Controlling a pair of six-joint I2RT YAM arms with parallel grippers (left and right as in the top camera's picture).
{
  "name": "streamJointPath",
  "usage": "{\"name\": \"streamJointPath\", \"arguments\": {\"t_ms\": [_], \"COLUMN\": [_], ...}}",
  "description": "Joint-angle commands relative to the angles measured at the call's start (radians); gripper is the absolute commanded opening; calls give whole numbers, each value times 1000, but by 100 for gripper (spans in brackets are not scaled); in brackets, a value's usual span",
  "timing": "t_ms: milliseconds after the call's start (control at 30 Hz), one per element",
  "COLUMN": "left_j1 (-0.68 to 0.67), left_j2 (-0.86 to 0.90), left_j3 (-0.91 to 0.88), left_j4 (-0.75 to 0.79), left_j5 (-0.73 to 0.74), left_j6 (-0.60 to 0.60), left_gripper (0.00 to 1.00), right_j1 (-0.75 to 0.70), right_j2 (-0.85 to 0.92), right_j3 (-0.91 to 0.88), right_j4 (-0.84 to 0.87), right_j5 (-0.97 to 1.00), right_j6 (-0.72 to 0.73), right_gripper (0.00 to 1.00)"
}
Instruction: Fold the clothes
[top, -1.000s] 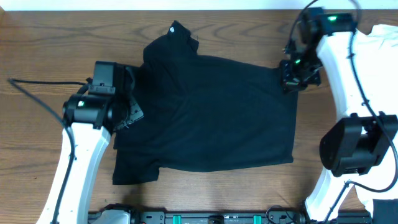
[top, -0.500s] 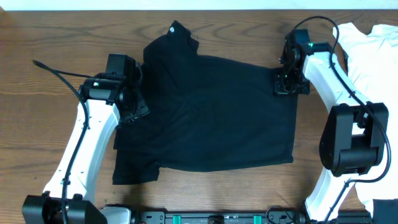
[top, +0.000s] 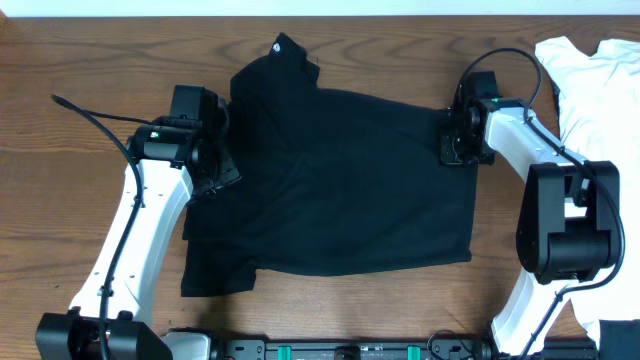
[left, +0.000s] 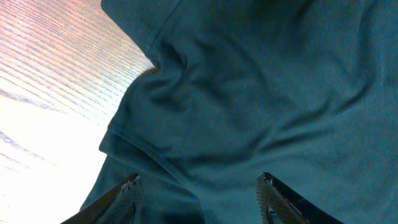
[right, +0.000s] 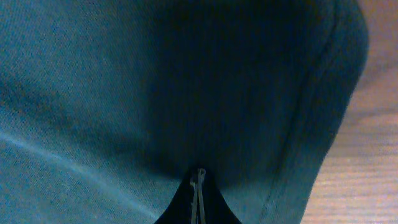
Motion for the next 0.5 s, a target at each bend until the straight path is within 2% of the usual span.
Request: {"name": "streamJointPath", "arguments": {"t_ms": [0, 233, 467], "left_j1": [0, 0, 1], "left_j2": [4, 4, 4], "left_j3": [0, 0, 0], "left_j4": [-6, -6, -3], "left_j5": [-15, -15, -15], "left_j6": [10, 10, 9], "left_gripper": [61, 62, 62], "right_j1": [-11, -72, -156], "right_j2": [2, 38, 149], "right_j3": [-53, -87, -86], "right_j4": [56, 163, 274], "right_j5": [1, 2, -3], "right_j6": [-36, -67, -135], "right_gripper": [1, 1, 1]}}
